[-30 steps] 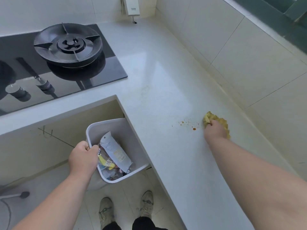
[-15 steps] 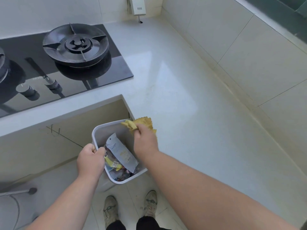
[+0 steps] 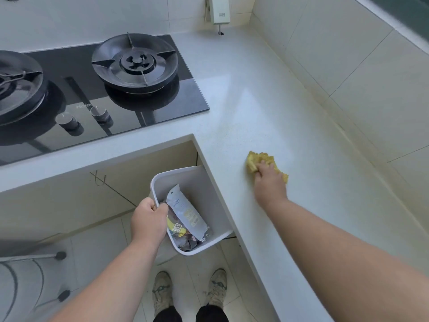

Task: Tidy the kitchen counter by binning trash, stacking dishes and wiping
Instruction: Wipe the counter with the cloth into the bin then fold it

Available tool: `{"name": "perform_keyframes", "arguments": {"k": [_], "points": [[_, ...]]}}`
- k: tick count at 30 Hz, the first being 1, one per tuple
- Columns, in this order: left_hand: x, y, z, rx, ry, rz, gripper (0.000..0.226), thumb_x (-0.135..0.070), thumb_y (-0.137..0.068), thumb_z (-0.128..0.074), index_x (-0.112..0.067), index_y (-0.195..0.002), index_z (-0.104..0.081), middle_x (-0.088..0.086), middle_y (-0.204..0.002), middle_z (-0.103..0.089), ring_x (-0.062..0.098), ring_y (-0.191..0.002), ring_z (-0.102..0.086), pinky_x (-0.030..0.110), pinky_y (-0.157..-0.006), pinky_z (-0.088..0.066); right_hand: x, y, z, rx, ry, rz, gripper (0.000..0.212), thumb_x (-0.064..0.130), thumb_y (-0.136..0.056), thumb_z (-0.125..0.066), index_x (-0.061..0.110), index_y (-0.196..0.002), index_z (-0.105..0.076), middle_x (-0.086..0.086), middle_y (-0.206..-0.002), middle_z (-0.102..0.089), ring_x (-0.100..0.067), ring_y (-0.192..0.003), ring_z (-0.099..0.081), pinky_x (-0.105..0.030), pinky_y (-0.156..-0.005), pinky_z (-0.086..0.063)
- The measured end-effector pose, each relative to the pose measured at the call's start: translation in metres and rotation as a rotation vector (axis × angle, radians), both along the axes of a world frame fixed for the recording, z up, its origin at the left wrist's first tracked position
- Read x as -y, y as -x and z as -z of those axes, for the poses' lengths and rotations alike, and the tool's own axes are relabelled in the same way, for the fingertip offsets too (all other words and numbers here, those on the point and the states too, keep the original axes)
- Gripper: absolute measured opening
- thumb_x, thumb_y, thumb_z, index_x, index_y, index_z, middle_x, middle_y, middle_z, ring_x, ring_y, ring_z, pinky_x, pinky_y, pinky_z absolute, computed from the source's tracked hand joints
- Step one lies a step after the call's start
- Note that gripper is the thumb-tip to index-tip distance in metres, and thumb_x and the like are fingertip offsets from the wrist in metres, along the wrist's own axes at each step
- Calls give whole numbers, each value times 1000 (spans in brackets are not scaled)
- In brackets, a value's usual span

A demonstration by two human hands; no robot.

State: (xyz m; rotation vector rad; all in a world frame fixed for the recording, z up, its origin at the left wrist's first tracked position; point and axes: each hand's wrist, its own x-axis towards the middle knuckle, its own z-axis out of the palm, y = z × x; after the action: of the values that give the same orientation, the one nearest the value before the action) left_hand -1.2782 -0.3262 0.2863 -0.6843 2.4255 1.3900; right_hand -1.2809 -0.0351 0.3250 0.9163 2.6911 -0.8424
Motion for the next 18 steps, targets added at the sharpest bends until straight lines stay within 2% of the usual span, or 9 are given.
{"name": "perform_keyframes", "arguments": {"k": [2,3,5,7,9,11,13,15,18], "points": [[1,3,0,-1,-3,5,30,-9,-92,-60,-17,-75,-36,8,-68,-39,23,-61,-35,35,-57,-28,32,-7,12,13,-30,-148,40,7,-108,-44,18,-140,-64,-9,-172,-37,-40,-162,-21,-50,-130,-7],[0,6,-1,-4,-2,14,31,-9,-92,-60,-17,-75,-36,7,-67,-39,23,-61,-35,35,-57,-28,50,-9,13,-23,-24,-229,42,3,-104,-46,20,-138,-65,-8,-173,-36,-38,-163,-18,-50,-131,-1],[3,11,-1,0,-3,14,33,-9,-90,-61,-17,-73,-35,6,-65,-38,23,-61,-35,35,-58,-30,82,-17,19,-49,10,-381,44,0,-102,-47,22,-135,-66,-7,-171,-39,-34,-164,-18,-48,-132,3],[4,16,-3,-2,-6,23,35,-10,-88,-62,-17,-71,-34,6,-64,-38,24,-60,-35,37,-58,-32,105,-23,19,-55,145,-389,40,9,-108,-44,27,-136,-66,-6,-169,-44,-34,-164,-17,-48,-133,-4],[5,19,-9,-5,0,34,34,-11,-87,-63,-18,-71,-34,6,-64,-39,24,-60,-37,38,-59,-34,117,-26,10,-79,358,-285,36,19,-111,-45,31,-136,-68,-5,-155,-59,-31,-154,-36,-47,-127,-30],[8,20,-15,-11,12,37,33,-13,-86,-63,-18,-71,-35,6,-65,-40,24,-60,-37,38,-59,-34,121,-25,-2,-113,562,-94,30,19,-110,-48,26,-127,-72,-2,-129,-74,-23,-125,-64,-39,-106,-51],[14,21,-20,-12,8,30,32,-13,-85,-63,-18,-71,-35,7,-66,-39,24,-61,-37,39,-59,-35,117,-23,-15,-146,802,177,27,14,-109,-49,21,-117,-73,-10,-120,-77,-25,-109,-71,-44,-98,-59],[21,21,-25,-5,9,39,31,-13,-85,-63,-18,-72,-35,9,-68,-39,23,-62,-38,40,-58,-35,109,-22,-27,-173,1030,397,28,10,-111,-45,16,-118,-71,-20,-123,-75,-31,-109,-73,-52,-101,-60],[34,24,-30,8,5,51,30,-11,-87,-63,-17,-73,-37,11,-68,-41,23,-63,-41,39,-56,-37,93,-25,-42,-230,1195,549,30,8,-114,-41,9,-127,-68,-18,-116,-78,-36,-107,-76,-57,-99,-59]]}}
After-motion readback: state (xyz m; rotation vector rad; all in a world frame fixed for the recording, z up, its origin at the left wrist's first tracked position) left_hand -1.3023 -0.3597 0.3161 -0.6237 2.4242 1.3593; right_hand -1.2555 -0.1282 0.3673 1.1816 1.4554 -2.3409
